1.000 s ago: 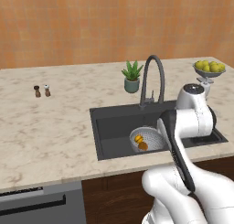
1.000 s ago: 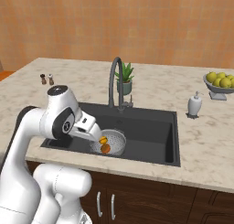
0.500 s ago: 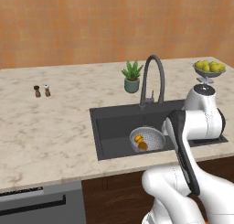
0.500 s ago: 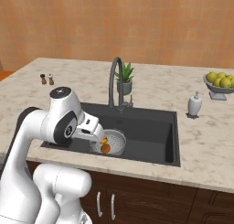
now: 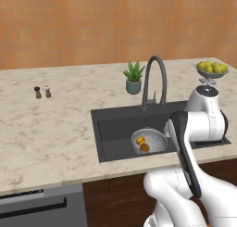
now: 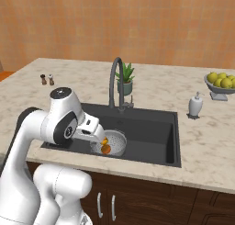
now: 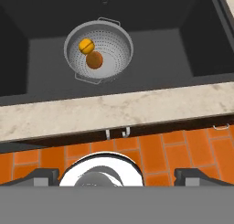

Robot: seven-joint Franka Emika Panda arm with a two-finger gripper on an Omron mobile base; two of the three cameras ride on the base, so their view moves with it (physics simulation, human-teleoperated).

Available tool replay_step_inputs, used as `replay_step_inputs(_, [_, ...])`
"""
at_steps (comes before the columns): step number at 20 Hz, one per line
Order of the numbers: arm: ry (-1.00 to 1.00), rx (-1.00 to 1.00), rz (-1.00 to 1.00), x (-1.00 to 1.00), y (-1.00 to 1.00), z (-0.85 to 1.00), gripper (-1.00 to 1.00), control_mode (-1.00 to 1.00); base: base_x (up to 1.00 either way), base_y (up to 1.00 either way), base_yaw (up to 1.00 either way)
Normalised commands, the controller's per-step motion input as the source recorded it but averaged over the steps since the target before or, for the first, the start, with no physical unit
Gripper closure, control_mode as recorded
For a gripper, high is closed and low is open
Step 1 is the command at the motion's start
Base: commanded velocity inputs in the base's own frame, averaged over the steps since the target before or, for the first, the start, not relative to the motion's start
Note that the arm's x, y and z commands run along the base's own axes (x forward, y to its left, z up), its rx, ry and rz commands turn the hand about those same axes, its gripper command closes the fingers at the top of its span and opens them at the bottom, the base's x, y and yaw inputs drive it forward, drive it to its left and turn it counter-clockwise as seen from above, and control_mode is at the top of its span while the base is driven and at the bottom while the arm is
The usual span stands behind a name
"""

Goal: Put the colander in the sink, put the tangerine, orange in the colander, and turn on the sink faucet and pour water over the colander.

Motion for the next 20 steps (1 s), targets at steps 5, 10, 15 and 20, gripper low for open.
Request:
replay_step_inputs(5, [0.00, 0.00, 0.00, 0.00, 0.00, 0.00, -1.00, 1.00, 0.00, 0.00, 0.00])
replay_step_inputs(10, [0.00, 0.00, 0.00, 0.00, 0.00, 0.00, -1.00, 1.00, 0.01, -0.10, 0.03])
replay_step_inputs(15, [0.00, 0.00, 0.00, 0.00, 0.00, 0.00, -1.00, 1.00, 0.00, -0.46, 0.04])
replay_step_inputs(20, [0.00, 0.00, 0.00, 0.00, 0.00, 0.00, -1.00, 1.00, 0.00, -0.56, 0.00])
